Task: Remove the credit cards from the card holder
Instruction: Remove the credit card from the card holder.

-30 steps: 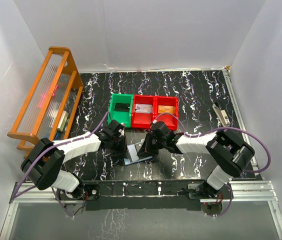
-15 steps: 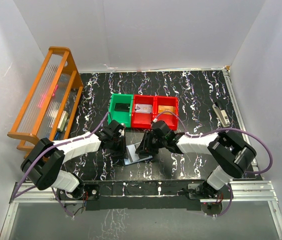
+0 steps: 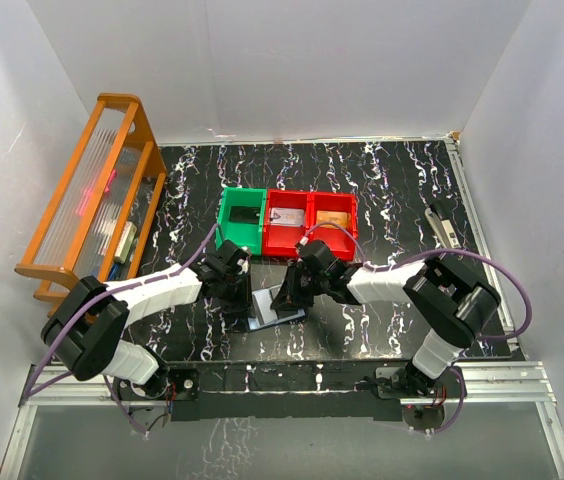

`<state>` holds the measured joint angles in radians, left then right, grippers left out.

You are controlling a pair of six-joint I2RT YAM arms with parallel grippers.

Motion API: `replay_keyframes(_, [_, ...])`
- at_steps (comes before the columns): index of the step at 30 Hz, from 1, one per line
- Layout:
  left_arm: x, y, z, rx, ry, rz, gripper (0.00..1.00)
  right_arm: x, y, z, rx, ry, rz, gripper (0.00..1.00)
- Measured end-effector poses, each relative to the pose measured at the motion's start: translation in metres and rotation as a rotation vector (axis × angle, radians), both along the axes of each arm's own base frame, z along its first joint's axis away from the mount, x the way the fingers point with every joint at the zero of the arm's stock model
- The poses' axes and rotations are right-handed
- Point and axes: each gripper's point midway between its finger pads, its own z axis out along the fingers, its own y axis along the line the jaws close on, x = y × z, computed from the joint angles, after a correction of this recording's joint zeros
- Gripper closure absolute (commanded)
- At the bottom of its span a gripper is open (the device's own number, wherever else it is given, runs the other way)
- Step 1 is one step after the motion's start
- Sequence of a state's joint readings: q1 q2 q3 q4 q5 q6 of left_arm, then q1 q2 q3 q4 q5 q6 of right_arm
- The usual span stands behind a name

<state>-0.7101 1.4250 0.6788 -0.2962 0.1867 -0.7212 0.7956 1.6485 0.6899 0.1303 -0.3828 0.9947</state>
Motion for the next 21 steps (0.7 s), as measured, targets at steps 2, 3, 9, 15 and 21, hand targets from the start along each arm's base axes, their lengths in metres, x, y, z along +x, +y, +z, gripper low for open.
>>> replay_keyframes(2, [0.0,0.0,0.0,0.001,0.0,0.0,0.92,0.001,-0.001,-0.001,-0.007,-0.002,-0.009,0.99])
replay_keyframes(3, [0.0,0.0,0.0,0.001,0.0,0.0,0.92,0.002,-0.002,0.0,-0.008,-0.004,-0.013,1.0])
replay_keyframes(9, [0.0,0.001,0.0,0.004,-0.001,0.001,0.92,0.002,-0.013,0.005,-0.003,-0.019,-0.04,1.0])
replay_keyframes(15, [0.0,0.001,0.0,0.005,-0.001,0.001,0.92,0.0,-0.018,0.007,0.001,-0.021,-0.05,0.94])
replay_keyframes(21, [0.0,0.001,0.0,0.005,-0.001,0.0,0.92,-0.001,-0.015,0.009,0.017,-0.02,-0.041,0.85])
